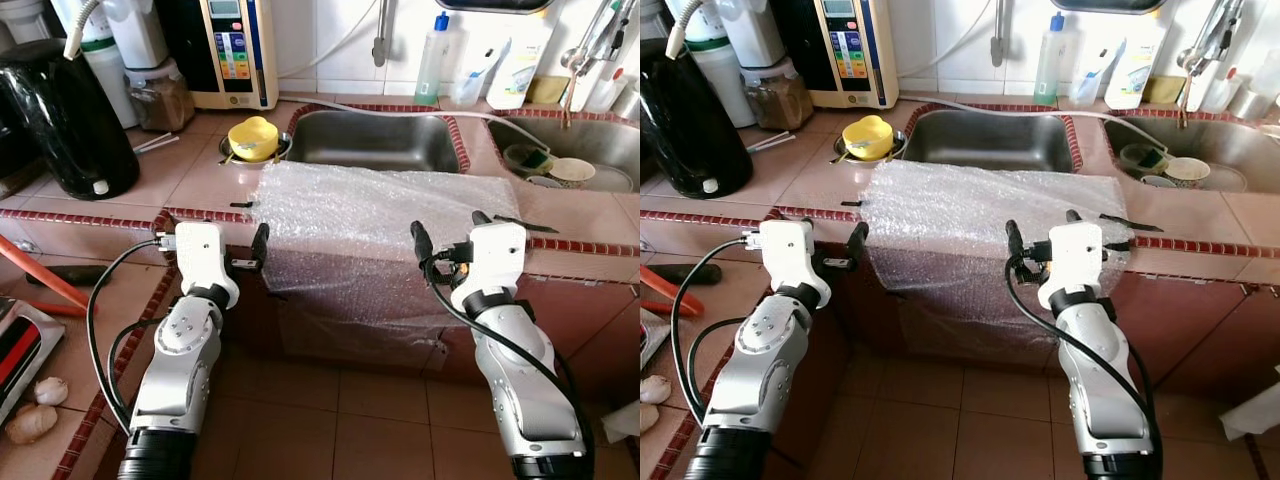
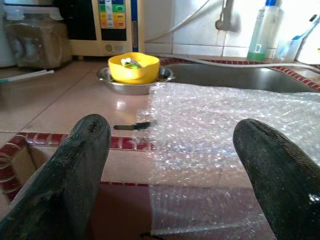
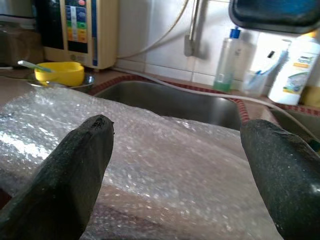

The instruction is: Kitchen organization

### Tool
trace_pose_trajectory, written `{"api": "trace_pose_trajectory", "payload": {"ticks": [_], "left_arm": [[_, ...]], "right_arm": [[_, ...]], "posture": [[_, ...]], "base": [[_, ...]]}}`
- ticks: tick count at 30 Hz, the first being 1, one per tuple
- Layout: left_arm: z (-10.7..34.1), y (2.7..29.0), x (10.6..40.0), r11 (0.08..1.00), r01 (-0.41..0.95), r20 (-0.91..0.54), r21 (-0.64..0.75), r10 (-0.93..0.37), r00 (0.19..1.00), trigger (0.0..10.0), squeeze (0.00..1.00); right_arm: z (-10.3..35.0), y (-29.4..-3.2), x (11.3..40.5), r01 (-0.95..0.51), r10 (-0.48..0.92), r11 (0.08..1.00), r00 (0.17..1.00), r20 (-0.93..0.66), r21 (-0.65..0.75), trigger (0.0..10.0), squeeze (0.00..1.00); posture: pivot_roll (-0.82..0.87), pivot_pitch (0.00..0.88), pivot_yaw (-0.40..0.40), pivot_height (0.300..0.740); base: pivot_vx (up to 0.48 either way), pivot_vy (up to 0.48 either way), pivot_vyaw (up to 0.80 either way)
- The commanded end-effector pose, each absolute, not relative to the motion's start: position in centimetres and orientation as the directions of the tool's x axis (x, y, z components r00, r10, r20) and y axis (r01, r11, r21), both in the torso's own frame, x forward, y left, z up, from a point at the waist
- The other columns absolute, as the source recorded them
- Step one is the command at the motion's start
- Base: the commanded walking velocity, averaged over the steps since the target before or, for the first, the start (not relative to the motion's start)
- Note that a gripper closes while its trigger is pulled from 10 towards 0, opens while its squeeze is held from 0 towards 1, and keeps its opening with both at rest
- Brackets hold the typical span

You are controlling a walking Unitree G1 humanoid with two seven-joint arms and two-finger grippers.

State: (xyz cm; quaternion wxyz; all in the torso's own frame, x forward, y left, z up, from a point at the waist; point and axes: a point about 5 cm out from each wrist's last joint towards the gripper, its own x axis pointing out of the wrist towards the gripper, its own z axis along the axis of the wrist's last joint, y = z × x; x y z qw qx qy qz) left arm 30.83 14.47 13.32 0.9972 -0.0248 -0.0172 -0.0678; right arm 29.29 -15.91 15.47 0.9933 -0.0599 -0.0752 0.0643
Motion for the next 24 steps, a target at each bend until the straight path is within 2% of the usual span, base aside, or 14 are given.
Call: {"api": "trace_pose_trajectory", "payload": {"ticks": [1, 12, 24], "left_arm": [[13.94, 14.56, 31.02, 0.990, 0.137, 0.057, -0.046, -0.134, 0.989, 10.0, 0.00], [14.00, 15.39, 30.70, 0.991, 0.129, 0.054, -0.027, -0.128, 0.990, 10.0, 0.00], [14.03, 14.97, 30.68, 0.989, 0.141, 0.054, -0.031, -0.139, 0.989, 10.0, 0.00]], "right_arm": [[15.92, -16.03, 29.14, -0.114, 0.135, 0.985, 0.977, 0.165, -0.130, 10.0, 0.00], [15.65, -16.43, 29.04, -0.100, 0.121, 0.986, 0.979, 0.161, -0.135, 10.0, 0.00], [16.29, -16.56, 29.02, -0.075, 0.107, 0.983, 0.975, 0.195, -0.166, 10.0, 0.00]], "posture": [[0.00, 0.000, 0.026, 0.740], [0.01, 0.000, 0.025, 0.740], [0.00, 0.000, 0.025, 0.740]], "base": [[0.349, 0.000, 0.00], [0.363, 0.000, 0.00], [0.365, 0.000, 0.00]]}}
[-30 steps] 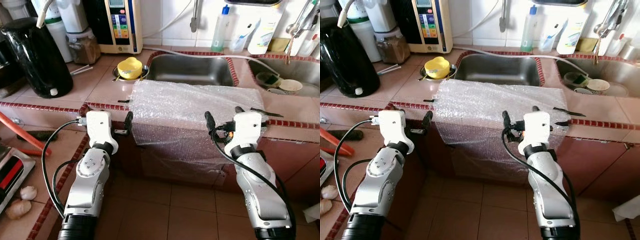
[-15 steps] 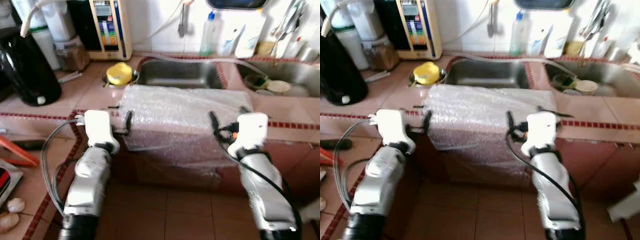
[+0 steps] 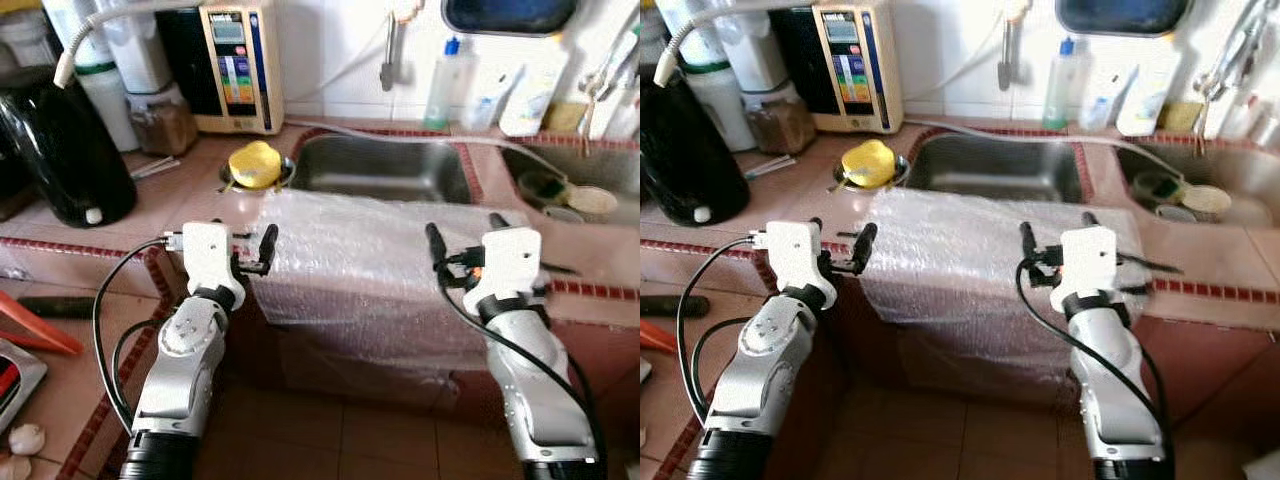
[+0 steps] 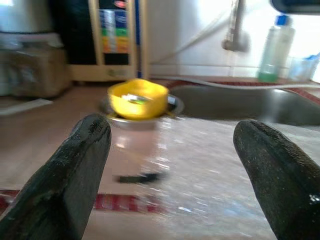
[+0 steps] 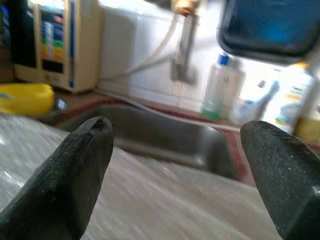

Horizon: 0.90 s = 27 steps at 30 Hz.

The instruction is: Kitchen organization

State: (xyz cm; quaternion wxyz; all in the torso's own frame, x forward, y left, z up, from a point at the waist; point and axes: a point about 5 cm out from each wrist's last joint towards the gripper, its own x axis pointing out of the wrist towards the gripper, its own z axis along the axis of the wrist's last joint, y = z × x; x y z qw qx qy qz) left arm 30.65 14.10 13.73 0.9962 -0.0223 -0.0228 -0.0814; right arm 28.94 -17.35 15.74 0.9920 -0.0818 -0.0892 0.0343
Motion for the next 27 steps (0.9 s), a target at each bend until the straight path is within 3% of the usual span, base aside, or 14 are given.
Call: {"api": "trace_pose_trajectory", "payload": {"ticks": [1, 18, 27], "left_arm": [[14.03, 14.97, 30.68, 0.989, 0.141, 0.054, -0.031, -0.139, 0.989, 10.0, 0.00], [13.85, 14.82, 30.71, 0.991, 0.131, 0.043, -0.038, -0.129, 0.991, 10.0, 0.00], [13.85, 14.89, 30.63, 0.993, 0.110, 0.046, -0.045, -0.108, 0.993, 10.0, 0.00]], "right_arm": [[16.29, -16.56, 29.02, -0.075, 0.107, 0.983, 0.975, 0.195, -0.166, 10.0, 0.00], [16.33, -16.73, 29.00, -0.063, 0.103, 0.979, 0.974, 0.204, -0.194, 10.0, 0.00], [16.22, -16.71, 28.99, -0.066, 0.106, 0.978, 0.974, 0.198, -0.197, 10.0, 0.00]], "posture": [[0.00, 0.000, 0.025, 0.740], [0.00, 0.000, 0.023, 0.740], [0.01, 0.000, 0.018, 0.740]], "base": [[0.360, 0.000, 0.00], [0.356, 0.000, 0.00], [0.000, 0.000, 0.00]]}}
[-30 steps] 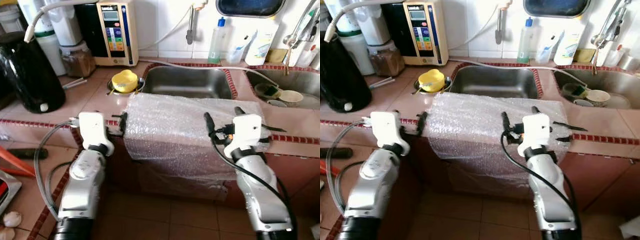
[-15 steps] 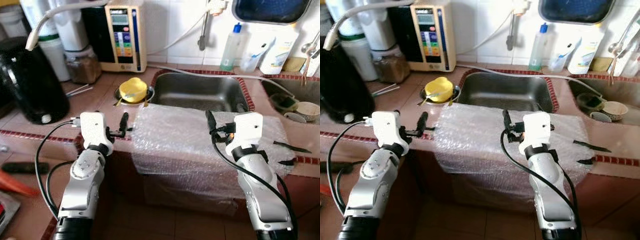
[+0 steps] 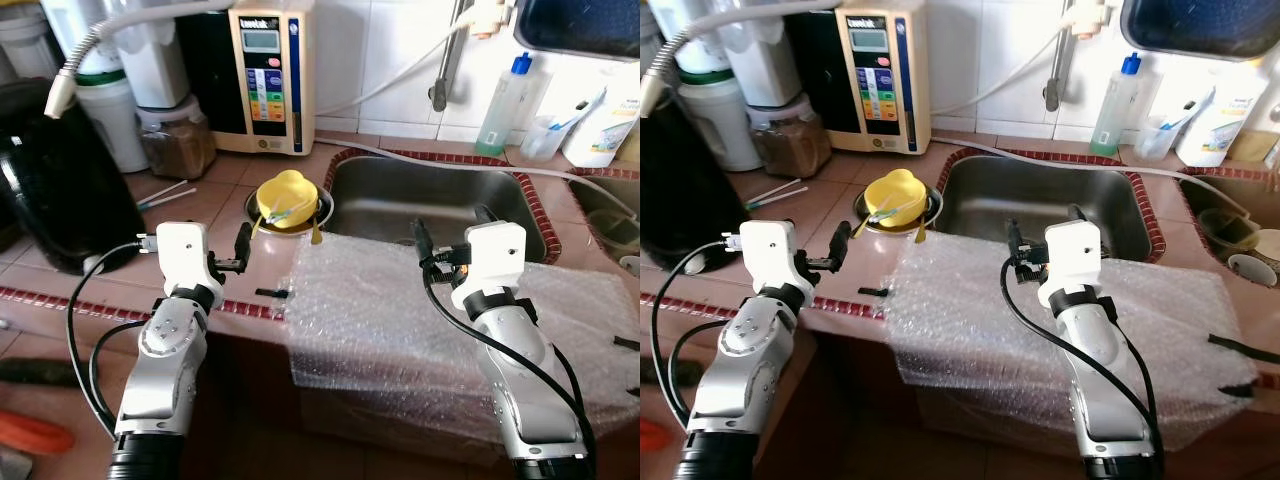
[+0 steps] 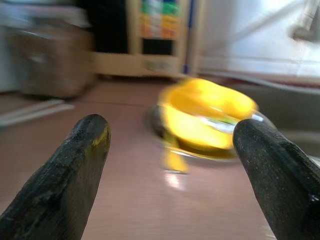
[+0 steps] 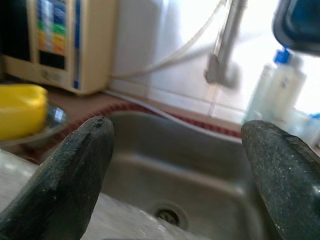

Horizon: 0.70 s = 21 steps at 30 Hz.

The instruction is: Kitchen organization

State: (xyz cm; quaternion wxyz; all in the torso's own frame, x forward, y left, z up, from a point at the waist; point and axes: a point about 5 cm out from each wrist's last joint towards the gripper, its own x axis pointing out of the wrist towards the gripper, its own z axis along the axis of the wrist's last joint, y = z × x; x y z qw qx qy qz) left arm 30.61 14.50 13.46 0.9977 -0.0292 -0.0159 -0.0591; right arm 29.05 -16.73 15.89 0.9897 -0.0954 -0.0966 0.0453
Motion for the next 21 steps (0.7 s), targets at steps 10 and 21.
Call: {"api": "trace_pose_trajectory", "payload": {"ticks": [10, 21], "left_arm": [[13.74, 14.67, 30.59, 0.992, 0.120, 0.044, -0.043, -0.118, 0.992, 10.0, 0.00], [13.68, 14.60, 30.64, 0.991, 0.121, 0.040, -0.049, -0.119, 0.992, 10.0, 0.00]], "right_arm": [[16.18, -16.75, 28.90, -0.065, 0.105, 0.978, 0.975, 0.196, -0.200, 10.0, 0.00], [16.06, -16.82, 28.89, -0.064, 0.104, 0.977, 0.976, 0.190, -0.204, 10.0, 0.00]], "posture": [[0.00, 0.000, 0.019, 0.740], [0.00, 0.000, 0.021, 0.740]], "base": [[0.000, -0.155, 0.00], [0.000, -0.390, 0.00]]}}
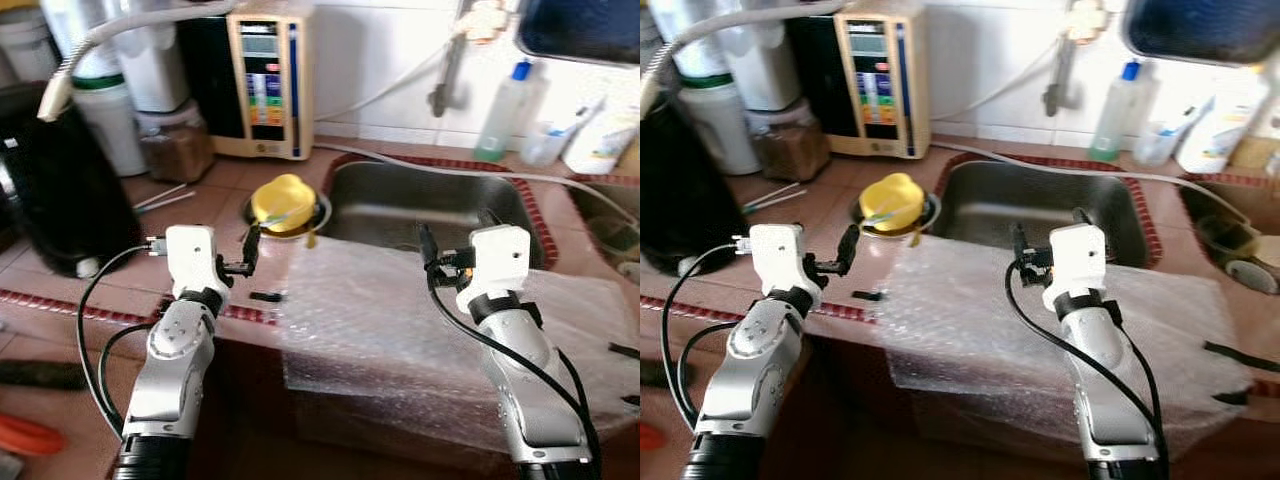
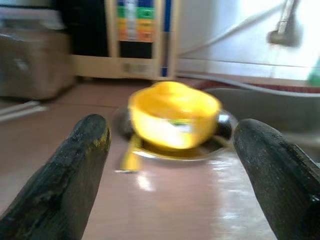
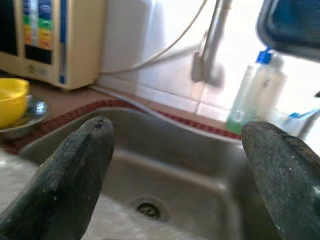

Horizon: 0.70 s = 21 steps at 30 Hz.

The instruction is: Kitchen organization

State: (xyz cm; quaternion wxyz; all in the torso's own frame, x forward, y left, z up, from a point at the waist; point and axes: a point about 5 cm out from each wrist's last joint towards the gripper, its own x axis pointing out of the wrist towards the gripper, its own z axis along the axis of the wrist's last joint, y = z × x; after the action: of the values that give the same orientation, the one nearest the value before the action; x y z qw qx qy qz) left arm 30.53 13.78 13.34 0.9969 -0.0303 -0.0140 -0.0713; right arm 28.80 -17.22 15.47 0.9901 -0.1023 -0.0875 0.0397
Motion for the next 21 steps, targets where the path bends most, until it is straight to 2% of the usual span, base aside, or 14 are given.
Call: {"api": "trace_pose_trajectory", "payload": {"ticks": [1, 13, 21], "left_arm": [[13.68, 14.60, 30.64, 0.991, 0.121, 0.040, -0.049, -0.119, 0.992, 10.0, 0.00], [13.71, 14.62, 30.69, 0.992, 0.119, 0.037, -0.045, -0.118, 0.992, 10.0, 0.00], [13.96, 15.09, 31.02, 0.998, 0.051, 0.052, -0.025, -0.049, 0.997, 10.0, 0.00]], "right_arm": [[16.06, -16.82, 28.89, -0.064, 0.104, 0.977, 0.976, 0.190, -0.204, 10.0, 0.00], [16.03, -16.79, 28.86, -0.065, 0.104, 0.977, 0.976, 0.189, -0.202, 10.0, 0.00], [15.99, -16.70, 28.80, -0.066, 0.104, 0.978, 0.976, 0.192, -0.196, 10.0, 0.00]], "posture": [[0.00, 0.000, 0.021, 0.740], [0.00, 0.000, 0.023, 0.740], [0.00, 0.000, 0.027, 0.740]], "base": [[0.000, -0.401, 0.00], [0.000, -0.359, 0.00], [0.000, 0.000, 0.00]]}}
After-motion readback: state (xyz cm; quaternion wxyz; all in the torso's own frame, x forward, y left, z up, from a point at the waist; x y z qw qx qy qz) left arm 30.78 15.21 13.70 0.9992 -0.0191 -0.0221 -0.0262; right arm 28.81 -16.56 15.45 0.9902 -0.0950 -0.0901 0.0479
